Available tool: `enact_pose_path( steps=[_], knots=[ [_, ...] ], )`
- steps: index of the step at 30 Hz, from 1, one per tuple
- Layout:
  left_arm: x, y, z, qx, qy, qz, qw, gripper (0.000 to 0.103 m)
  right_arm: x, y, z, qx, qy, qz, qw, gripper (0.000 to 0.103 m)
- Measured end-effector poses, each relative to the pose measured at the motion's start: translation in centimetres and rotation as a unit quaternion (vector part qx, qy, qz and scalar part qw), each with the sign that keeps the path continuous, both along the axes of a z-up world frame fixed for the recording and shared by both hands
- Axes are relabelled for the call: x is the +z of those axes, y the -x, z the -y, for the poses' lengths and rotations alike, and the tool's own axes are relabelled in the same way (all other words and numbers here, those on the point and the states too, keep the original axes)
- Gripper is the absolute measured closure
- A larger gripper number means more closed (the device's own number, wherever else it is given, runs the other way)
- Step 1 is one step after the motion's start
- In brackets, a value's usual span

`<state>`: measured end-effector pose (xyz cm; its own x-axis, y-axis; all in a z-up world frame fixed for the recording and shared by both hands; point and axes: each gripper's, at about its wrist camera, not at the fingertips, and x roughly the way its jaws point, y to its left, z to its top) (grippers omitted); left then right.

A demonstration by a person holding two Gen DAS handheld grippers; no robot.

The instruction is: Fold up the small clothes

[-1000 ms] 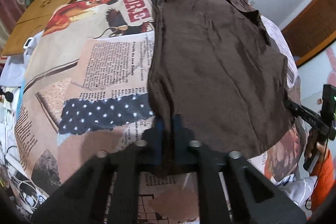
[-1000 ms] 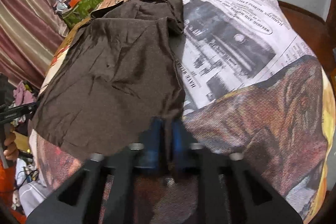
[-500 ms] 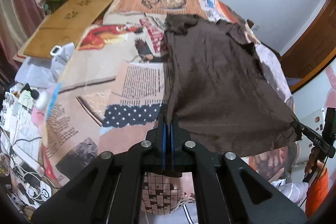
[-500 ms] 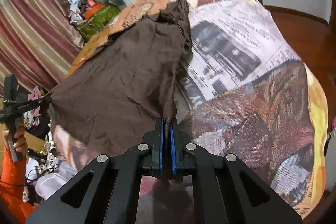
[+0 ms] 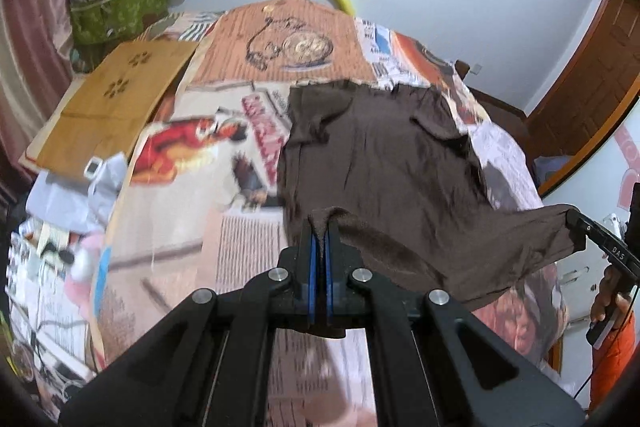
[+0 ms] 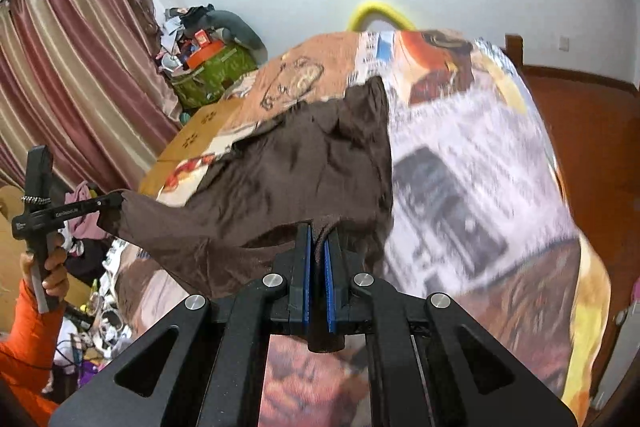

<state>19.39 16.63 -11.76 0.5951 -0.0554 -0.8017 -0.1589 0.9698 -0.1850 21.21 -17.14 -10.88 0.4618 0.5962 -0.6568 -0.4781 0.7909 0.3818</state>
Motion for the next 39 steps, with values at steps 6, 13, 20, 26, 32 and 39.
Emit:
enact_pose_path(
  steps=[6, 13, 20, 26, 32, 39],
  knots=[
    [0.1, -6.1, -1.2, 0.006, -0.006, 0.011, 0.9999, 0.101, 0.9, -4.6, -1.1, -0.008, -0.002, 0.017, 1.000, 0.098],
    [-2.2, -13.7, -4.4, 0.024, 0.009, -0.002, 0.9997, 0.101, -0.2, -10.9, -3.4, -0.014, 0.021, 0.021, 0.999, 0.098],
    [-6.3, -20.3, -6.7, 0.032, 0.007, -0.019, 0.9993, 0.101, -3.4, -16.9, -5.7, -0.027, 0.029, 0.000, 0.999, 0.098],
    [-12.2, -23.6, -8.3, 0.039, 0.008, -0.070, 0.9968, 0.100, -7.3, -19.4, -6.6, -0.032, 0.050, -0.034, 0.998, 0.098],
    [-14.2, -24.0, -8.8, 0.037, -0.010, -0.087, 0.9955, 0.089, -8.2, -19.5, -6.5, -0.022, 0.058, -0.054, 0.997, 0.096],
    [-10.4, -21.9, -8.5, 0.030, -0.061, -0.048, 0.9966, 0.053, -5.1, -18.3, -5.8, -0.029, 0.074, -0.015, 0.997, 0.065]
  ],
)
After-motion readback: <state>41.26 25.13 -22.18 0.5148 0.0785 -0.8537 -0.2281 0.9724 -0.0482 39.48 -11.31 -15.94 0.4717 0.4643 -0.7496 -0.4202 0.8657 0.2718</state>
